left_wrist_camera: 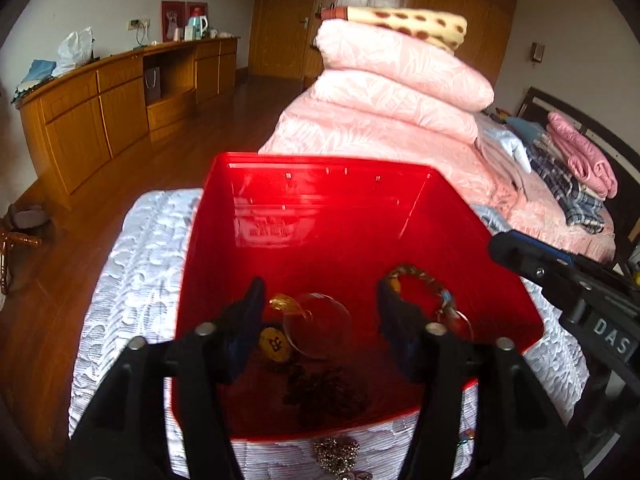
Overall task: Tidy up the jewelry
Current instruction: 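Lower both held pieces into the red tin and open both tools, then withdraw both tools from the tin back over the remaining jewelry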
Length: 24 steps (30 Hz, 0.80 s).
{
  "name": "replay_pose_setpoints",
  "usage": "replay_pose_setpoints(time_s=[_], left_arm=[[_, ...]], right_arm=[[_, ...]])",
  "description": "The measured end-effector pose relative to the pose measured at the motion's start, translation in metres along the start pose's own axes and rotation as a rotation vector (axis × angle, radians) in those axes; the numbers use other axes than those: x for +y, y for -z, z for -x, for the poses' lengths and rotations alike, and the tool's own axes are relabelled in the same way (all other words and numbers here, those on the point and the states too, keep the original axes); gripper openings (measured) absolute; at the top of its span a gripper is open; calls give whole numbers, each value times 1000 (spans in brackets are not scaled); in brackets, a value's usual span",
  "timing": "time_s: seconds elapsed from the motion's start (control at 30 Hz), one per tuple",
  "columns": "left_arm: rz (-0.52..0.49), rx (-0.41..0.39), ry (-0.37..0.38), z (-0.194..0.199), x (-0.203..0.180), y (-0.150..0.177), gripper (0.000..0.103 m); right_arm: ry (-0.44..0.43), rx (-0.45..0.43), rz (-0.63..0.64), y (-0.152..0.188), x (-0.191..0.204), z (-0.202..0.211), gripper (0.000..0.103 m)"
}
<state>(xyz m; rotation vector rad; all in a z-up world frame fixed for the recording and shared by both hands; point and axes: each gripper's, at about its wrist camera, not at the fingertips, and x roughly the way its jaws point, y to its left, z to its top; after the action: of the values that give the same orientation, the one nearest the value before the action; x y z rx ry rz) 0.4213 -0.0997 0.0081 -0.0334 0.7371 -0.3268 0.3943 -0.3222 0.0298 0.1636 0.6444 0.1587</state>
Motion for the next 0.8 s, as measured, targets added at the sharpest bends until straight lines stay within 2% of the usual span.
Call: replay_pose_setpoints(time_s=[0.1,0.17,0.3,0.47,0.53,0.6,0.67,0.8], left_arm=[[-8,-57,-6,20,-1,-1,73],[-9,-96,-12,38,0,3,75],[2,-163,-25,72,2,17,82],[21,-236,-74,108,5,46,89],[10,-239,-82,115,5,58,93],[-1,-220,-78,120,4,71,95],[5,-197,-65,123,5,83,96],[19,-171,-59,128,6,104,98]], right_arm=[[20,-28,10,2,-1,16,24],[30,-53,29,8,0,30,31],[19,-93,36,26,2,58,39],[35,-139,16,61,-1,89,58],[41,-125,14,76,-1,95,70],[44,-102,30,89,0,98,71],[47,-59,42,104,2,98,81],[51,-2,59,126,5,99,90]])
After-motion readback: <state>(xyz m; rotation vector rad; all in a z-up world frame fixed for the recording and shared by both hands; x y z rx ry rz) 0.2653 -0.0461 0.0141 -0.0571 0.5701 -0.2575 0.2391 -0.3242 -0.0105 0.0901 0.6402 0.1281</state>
